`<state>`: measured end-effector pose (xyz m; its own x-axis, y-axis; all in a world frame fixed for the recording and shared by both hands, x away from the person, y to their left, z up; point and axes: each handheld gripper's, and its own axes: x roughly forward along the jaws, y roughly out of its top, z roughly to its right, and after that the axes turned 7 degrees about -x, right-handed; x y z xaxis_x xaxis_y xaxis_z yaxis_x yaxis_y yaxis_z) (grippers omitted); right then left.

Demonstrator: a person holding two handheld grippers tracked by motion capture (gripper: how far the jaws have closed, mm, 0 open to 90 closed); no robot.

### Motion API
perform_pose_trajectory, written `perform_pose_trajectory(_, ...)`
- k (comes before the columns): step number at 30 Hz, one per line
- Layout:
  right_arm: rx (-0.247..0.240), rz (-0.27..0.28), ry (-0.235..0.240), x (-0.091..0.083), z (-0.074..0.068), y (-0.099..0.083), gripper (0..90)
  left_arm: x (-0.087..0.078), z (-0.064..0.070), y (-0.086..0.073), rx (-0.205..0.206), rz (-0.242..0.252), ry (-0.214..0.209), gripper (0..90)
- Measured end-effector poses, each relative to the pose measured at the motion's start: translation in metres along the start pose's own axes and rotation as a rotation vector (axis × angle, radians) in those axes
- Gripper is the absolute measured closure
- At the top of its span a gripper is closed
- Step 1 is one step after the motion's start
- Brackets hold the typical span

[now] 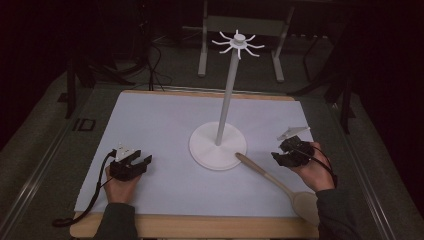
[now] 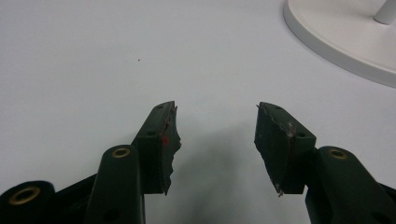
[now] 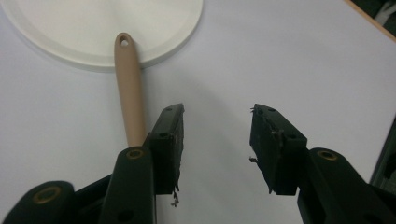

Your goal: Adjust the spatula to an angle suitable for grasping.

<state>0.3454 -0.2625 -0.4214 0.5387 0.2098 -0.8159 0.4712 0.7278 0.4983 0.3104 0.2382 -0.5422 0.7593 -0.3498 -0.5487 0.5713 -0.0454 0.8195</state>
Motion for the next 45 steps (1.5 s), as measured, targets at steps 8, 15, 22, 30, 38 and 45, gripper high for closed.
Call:
perform_pose_trajectory(8,-0.061,-0.064,0.042,0.016,-0.007,0.009,56.5,0.0,0.0,0.0,-0.002,0.0,-0.003,48.6)
perform_pose_trajectory(15,-0.082,-0.123,0.088,0.03,-0.014,0.013,59.1,0.0,0.0,0.0,-0.001,-0.001,-0.004,48.5)
perform_pose_trajectory(22,-0.087,-0.148,0.132,0.039,-0.02,0.013,58.1,0.0,-0.001,0.0,-0.001,-0.002,-0.004,48.3)
perform_pose_trajectory(30,-0.085,-0.204,0.196,0.051,-0.024,0.009,59.0,0.0,-0.001,0.0,-0.003,-0.003,-0.004,47.9)
perform_pose_trajectory(38,-0.076,-0.244,0.276,0.066,-0.026,0.005,62.9,0.001,-0.001,0.0,-0.007,-0.004,-0.005,47.6)
perform_pose_trajectory(45,-0.078,-0.295,0.32,0.079,-0.027,0.003,67.9,0.001,-0.001,0.0,-0.007,-0.004,-0.006,47.4)
